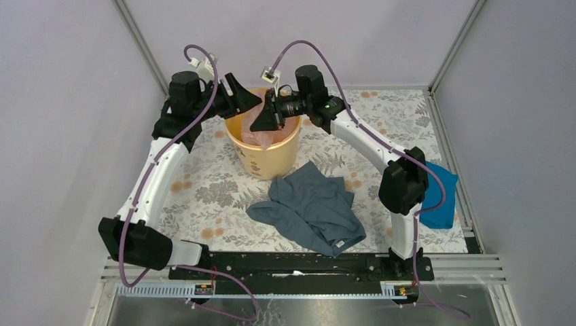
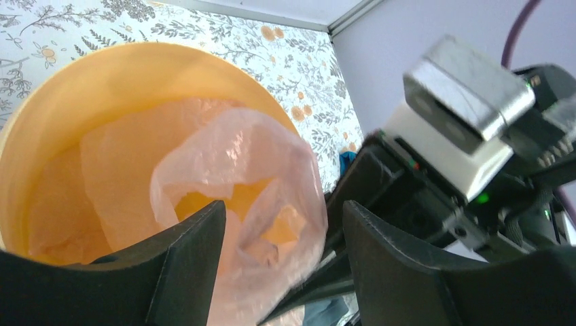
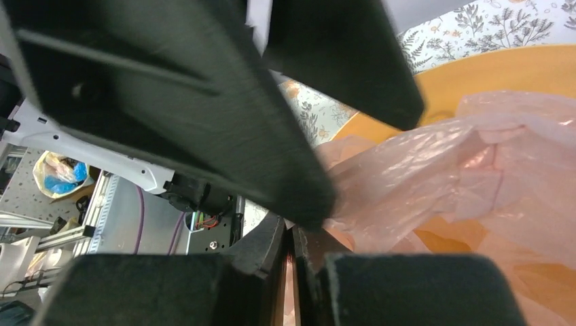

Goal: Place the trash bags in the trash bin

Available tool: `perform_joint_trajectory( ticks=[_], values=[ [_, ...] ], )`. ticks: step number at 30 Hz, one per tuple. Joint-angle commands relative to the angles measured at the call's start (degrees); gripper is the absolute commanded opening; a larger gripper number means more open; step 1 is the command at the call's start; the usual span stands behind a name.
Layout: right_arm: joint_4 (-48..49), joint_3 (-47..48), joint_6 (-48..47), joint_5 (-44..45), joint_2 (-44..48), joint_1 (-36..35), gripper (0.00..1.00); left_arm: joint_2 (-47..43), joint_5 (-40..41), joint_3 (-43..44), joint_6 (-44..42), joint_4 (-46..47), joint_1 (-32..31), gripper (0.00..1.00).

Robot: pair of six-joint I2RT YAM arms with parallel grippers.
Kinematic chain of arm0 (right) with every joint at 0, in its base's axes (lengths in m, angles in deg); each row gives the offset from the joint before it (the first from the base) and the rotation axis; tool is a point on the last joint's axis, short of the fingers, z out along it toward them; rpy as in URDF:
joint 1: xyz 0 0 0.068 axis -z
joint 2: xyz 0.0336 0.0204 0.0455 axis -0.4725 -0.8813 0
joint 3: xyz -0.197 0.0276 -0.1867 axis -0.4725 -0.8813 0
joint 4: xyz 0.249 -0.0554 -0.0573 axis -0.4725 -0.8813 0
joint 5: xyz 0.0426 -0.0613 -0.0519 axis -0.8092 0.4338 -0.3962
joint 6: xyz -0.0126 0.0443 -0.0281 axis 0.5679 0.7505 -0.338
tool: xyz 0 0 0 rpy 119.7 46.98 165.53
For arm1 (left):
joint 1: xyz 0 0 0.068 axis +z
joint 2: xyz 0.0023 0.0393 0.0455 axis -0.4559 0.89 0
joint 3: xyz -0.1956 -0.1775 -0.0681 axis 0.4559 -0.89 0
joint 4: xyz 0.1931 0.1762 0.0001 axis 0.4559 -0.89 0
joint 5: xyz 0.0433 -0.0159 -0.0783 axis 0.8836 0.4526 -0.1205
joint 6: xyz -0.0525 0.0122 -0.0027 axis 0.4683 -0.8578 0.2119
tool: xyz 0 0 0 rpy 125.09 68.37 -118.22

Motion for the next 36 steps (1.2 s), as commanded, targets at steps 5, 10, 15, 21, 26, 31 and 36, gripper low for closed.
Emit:
perform_joint_trajectory(
  ticks=[5, 10, 15, 21, 26, 31, 36],
  values=[
    [2.24, -1.89, -0.56, 1.12, 4.59, -1.63, 0.11, 5.4, -0.76, 6.61, 2.84, 6.2, 0.7, 0.65],
    [1.9, -3.27, -0.29, 4.63, 6.31, -1.81, 0.13, 6.04, -0.12, 9.0, -0.7, 2.15, 1.05, 0.42],
    [2.16, -7.01, 2.31, 9.93, 9.79, -1.93, 0.21, 3.23, -1.53, 7.72, -4.97, 1.22, 3.04, 0.28],
    [2.57, -4.99, 2.91, 9.56, 9.52, -2.77, 0.12, 3.02, -11.66, 4.39, 1.66, 8.23, 3.25, 0.64],
    [2.1, -4.29, 2.55, 9.46, 8.94, -3.58, 0.06, 3.4, -10.05, 4.24, 1.74, 8.06, 2.89, 0.7],
    [0.6, -3.92, 2.18, 11.1, 9.21, -4.18, 0.06, 6.45, -1.67, 9.65, -3.16, -0.39, 0.73, 0.79],
    [-0.43, -6.76, 3.18, 15.84, 12.63, -4.39, 0.07, 10.15, 4.16, 12.7, -6.77, -4.1, -0.27, 0.78]
  ],
)
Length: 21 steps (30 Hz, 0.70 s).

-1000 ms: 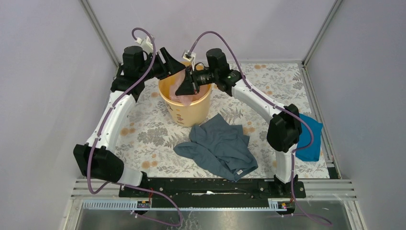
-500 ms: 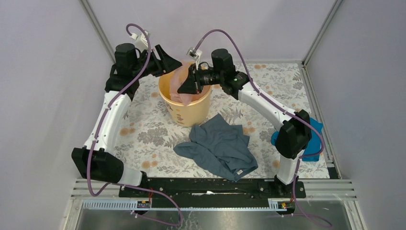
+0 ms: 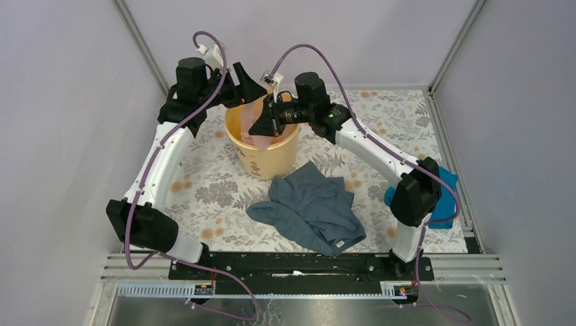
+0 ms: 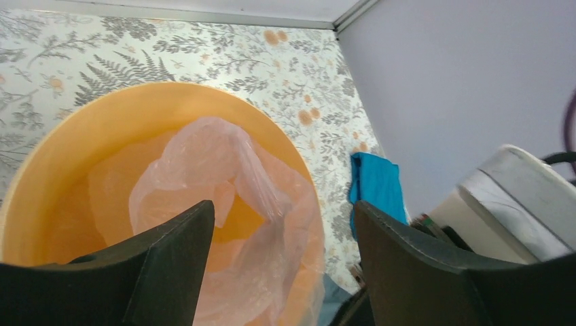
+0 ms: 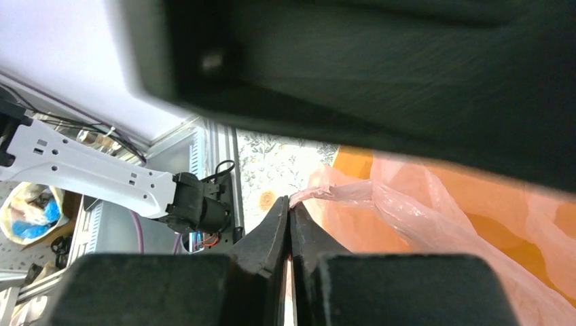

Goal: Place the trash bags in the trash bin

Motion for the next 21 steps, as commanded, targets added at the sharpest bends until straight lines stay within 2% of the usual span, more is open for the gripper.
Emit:
perform_joint_trajectory(
  ticks=[1, 2, 3, 4, 6, 7, 10, 15, 19, 21],
  values=[
    [-0.19, -0.93, 0.76, 5.13, 5.81, -0.61, 0.07, 3.37, 5.45, 4.15, -3.68, -2.67, -0.44, 0.7],
    [-0.85, -1.74, 0.7, 6.62, 6.91, -0.56, 0.07, 3.88, 5.84, 4.47, -3.71, -2.63, -0.44, 0.62],
    [-2.08, -2.73, 0.53, 8.62, 8.05, -0.58, 0.07, 4.22, 6.49, 4.93, -4.12, -2.87, -0.4, 0.49],
    [-2.85, -3.67, 0.22, 11.1, 9.36, -0.56, 0.06, 4.45, 7.49, 5.69, -4.73, -3.59, -0.24, 0.39],
    [-6.31, -5.94, -0.57, 18.69, 12.54, -0.51, 0.06, 3.89, 9.92, 6.85, -6.16, -4.86, 0.4, 0.26],
    [-7.3, -7.39, -0.62, 23.73, 14.56, -0.48, 0.06, 2.94, 10.55, 6.57, -6.6, -4.79, 1.01, 0.22],
    [-9.43, -13.23, -0.73, 36.75, 20.75, -0.12, 0.08, -3.01, 11.63, 1.67, -7.18, -2.51, 2.81, 0.14],
    [-11.61, -22.11, 1.6, 48.09, 28.59, 1.43, 0.14, -13.78, 16.25, -9.14, -6.49, 0.81, 4.44, 0.08],
    [-13.04, -24.91, 4.52, 54.08, 31.51, 1.55, 0.32, -19.11, 19.83, -12.87, -6.74, 0.17, 5.29, 0.05],
    [-13.96, -24.27, 7.73, 53.03, 31.78, 1.55, 0.51, -20.56, 19.81, -13.78, -6.47, -0.06, 5.52, 0.02]
  ],
)
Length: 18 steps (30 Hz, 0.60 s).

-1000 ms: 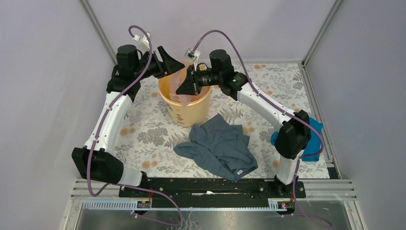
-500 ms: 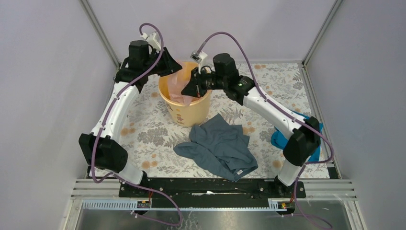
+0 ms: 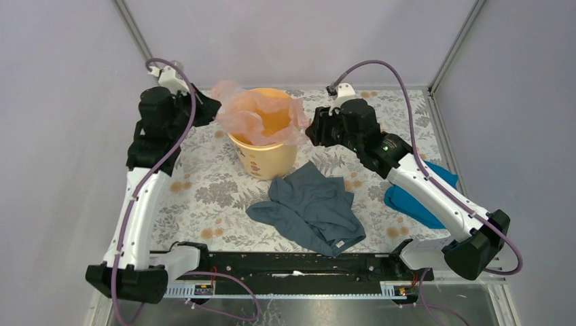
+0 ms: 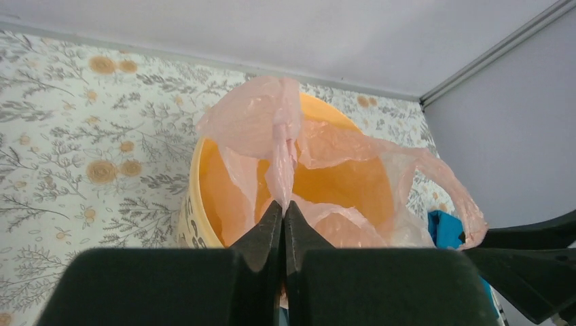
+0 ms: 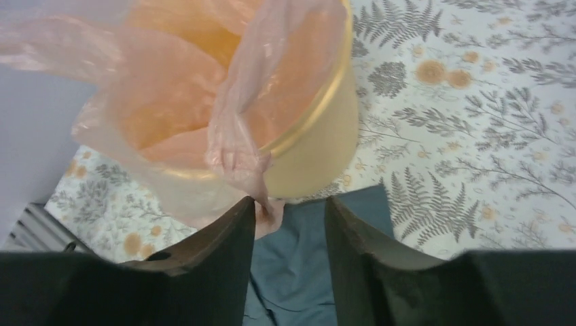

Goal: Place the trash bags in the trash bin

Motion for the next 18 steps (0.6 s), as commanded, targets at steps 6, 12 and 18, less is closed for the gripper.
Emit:
perform_joint_trajectory(
  ticks=[6, 12, 18],
  values=[
    [-3.34, 3.38, 16.86, -0.84, -1.31, -0.04, 0.75, -4.35, -2.41, -4.05, 1.98, 4.47, 0.73, 0.0],
    [-2.42, 5.26, 20.83, 0.64, -4.16, -2.99, 0.81, -5.16, -2.98, -5.25, 2.02, 4.7, 0.73, 0.0],
    [3.24, 2.26, 27.21, 7.79, -4.79, -4.07, 0.78, -5.98, -2.88, -5.6, 1.62, 4.75, 0.73, 0.0]
  ],
)
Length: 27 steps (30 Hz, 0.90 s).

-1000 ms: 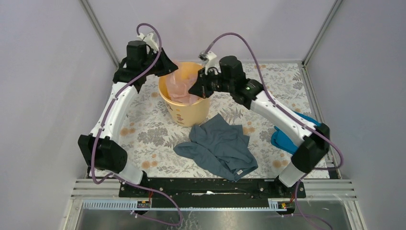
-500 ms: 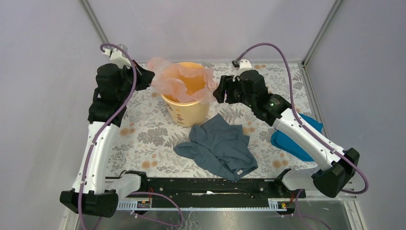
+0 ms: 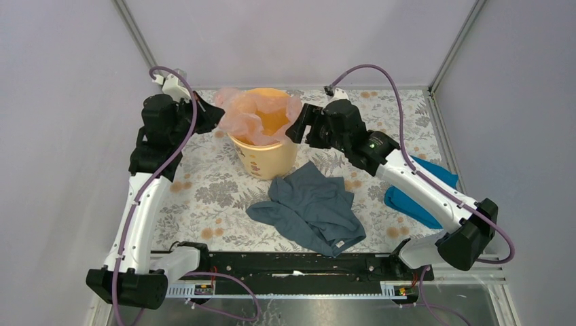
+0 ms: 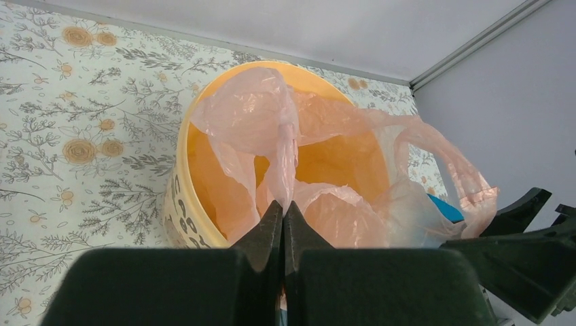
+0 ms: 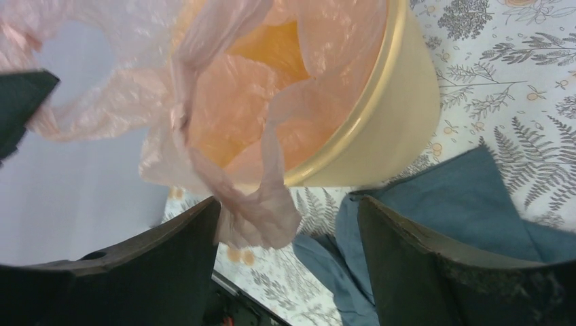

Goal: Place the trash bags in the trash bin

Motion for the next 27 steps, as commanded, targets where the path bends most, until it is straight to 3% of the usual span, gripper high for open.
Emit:
perform_joint_trajectory(
  ticks=[1, 4, 8, 10, 12, 17, 20, 24, 27],
  values=[
    [6.13, -0.73, 5.29, 6.9, -0.42, -0.76, 0.76, -2.04, -0.42, -0.12, -0.51, 3.09, 0.33, 0.0],
    [7.44, -1.26, 3.68, 7.25, -0.65, -0.75, 0.64, -2.76, 1.63, 0.67, -1.87, 1.49, 0.35, 0.0],
    [9.67, -4.77, 0.26, 5.86, 0.45, -0.75, 0.22, -3.93, 8.34, 0.9, -3.02, -1.01, 0.33, 0.0],
    [10.6, -7.22, -1.72, 4.71, 2.52, -0.74, 0.09, -4.06, 16.13, 1.51, -2.14, -4.06, 0.42, 0.0],
    [13.39, -11.1, -2.53, 4.12, 4.92, -0.74, 0.01, -4.0, 22.17, 2.06, -1.54, -6.65, 0.67, 0.0],
    [18.35, -17.53, -3.61, 5.86, 9.26, -0.67, 0.0, -3.74, 25.77, 2.43, -0.31, -10.29, 1.21, 0.04],
    [21.29, -18.17, -5.74, 4.92, 9.65, -0.66, 0.0, -4.34, 27.91, 2.77, 0.97, -12.65, 1.34, 0.22],
    [22.33, -17.46, -7.42, 2.41, 9.32, -0.66, 0.0, -6.33, 23.19, 4.54, 4.45, -15.03, 1.33, 0.71],
    [23.97, -17.81, -7.46, -0.05, 9.41, -0.66, 0.0, -7.53, 14.34, 4.51, 9.84, -15.27, 1.31, 0.84]
  ],
)
